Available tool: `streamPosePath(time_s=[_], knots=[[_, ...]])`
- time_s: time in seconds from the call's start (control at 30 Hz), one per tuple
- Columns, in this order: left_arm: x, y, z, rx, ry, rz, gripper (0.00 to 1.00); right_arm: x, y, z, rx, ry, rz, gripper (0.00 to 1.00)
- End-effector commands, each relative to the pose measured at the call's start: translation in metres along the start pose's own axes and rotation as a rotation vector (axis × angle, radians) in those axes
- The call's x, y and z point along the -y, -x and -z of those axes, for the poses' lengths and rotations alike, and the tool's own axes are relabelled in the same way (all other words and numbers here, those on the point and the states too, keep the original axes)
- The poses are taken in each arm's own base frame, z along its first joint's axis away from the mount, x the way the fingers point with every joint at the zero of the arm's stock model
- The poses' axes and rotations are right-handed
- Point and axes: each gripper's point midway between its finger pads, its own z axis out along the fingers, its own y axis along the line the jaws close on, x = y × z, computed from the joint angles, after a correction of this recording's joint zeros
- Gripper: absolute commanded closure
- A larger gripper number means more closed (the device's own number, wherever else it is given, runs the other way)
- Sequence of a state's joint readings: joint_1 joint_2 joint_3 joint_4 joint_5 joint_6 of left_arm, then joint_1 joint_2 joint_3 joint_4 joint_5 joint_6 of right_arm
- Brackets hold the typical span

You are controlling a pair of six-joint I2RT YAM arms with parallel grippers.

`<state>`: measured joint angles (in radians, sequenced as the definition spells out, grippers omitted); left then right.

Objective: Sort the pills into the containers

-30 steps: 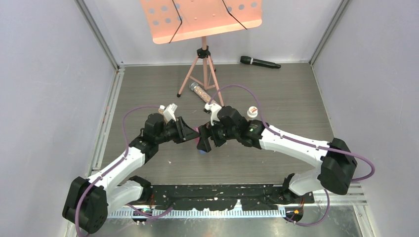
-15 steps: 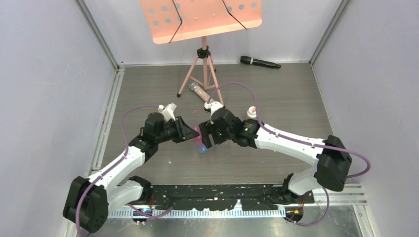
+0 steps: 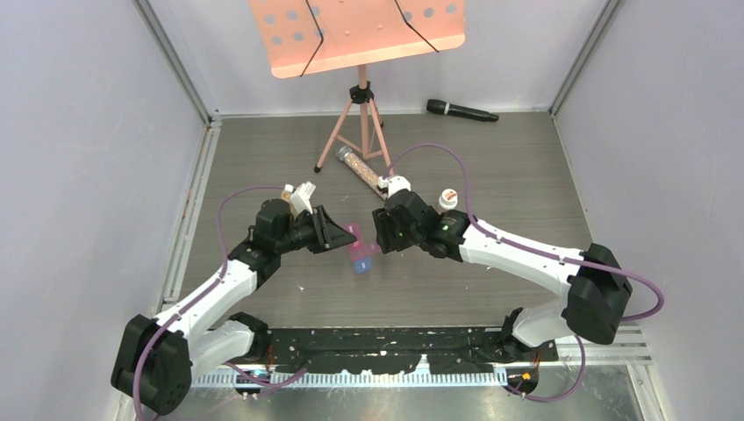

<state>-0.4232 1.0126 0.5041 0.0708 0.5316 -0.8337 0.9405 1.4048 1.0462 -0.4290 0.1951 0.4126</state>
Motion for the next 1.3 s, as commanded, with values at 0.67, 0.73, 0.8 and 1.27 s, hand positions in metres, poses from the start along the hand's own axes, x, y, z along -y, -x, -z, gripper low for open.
streamPosePath(time_s=[0.67, 0.73, 0.8, 1.27], knots=[[0.038, 0.013, 0.011, 0.022, -0.170, -0.156, 1.00, -0.033, 0.020, 0.055, 0.150, 0.542, -0.015, 0.19], [0.042, 0.012, 0.013, 0.014, -0.187, -0.170, 1.00, -0.039, 0.017, 0.054, 0.124, 0.578, -0.009, 0.30], [0.044, 0.012, 0.014, 0.010, -0.197, -0.180, 1.00, -0.041, 0.013, 0.047, 0.095, 0.584, -0.015, 0.44], [0.055, 0.012, 0.016, 0.005, -0.252, -0.184, 1.00, -0.048, 0.009, 0.036, 0.069, 0.625, -0.023, 0.71]])
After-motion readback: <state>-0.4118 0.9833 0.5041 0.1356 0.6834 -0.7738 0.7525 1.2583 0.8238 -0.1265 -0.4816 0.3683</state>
